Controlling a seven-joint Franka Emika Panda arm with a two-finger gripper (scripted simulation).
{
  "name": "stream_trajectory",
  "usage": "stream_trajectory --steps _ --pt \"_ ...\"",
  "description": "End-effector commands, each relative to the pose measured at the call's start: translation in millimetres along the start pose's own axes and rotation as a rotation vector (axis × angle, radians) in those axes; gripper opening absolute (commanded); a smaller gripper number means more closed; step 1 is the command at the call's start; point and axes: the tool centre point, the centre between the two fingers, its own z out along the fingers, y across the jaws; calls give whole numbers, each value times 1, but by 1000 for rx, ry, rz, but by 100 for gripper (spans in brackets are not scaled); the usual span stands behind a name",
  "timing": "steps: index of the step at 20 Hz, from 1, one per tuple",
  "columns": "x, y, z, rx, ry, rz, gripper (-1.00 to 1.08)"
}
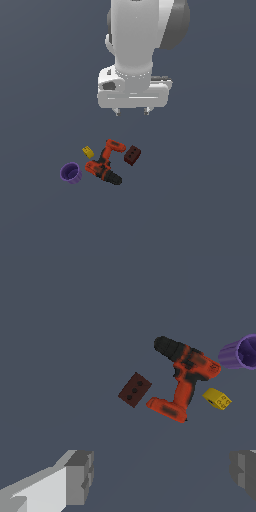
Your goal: Pick up a designated object from a clutter of objects.
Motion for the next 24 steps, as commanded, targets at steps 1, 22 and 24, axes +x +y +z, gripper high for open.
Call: stream_trajectory --steps 1,22,24 --pt "0 0 0 0 0 0 100" --pt "9 22 -1 -19 29 -61 100" --pt "11 27 4 -18 29 -80 100"
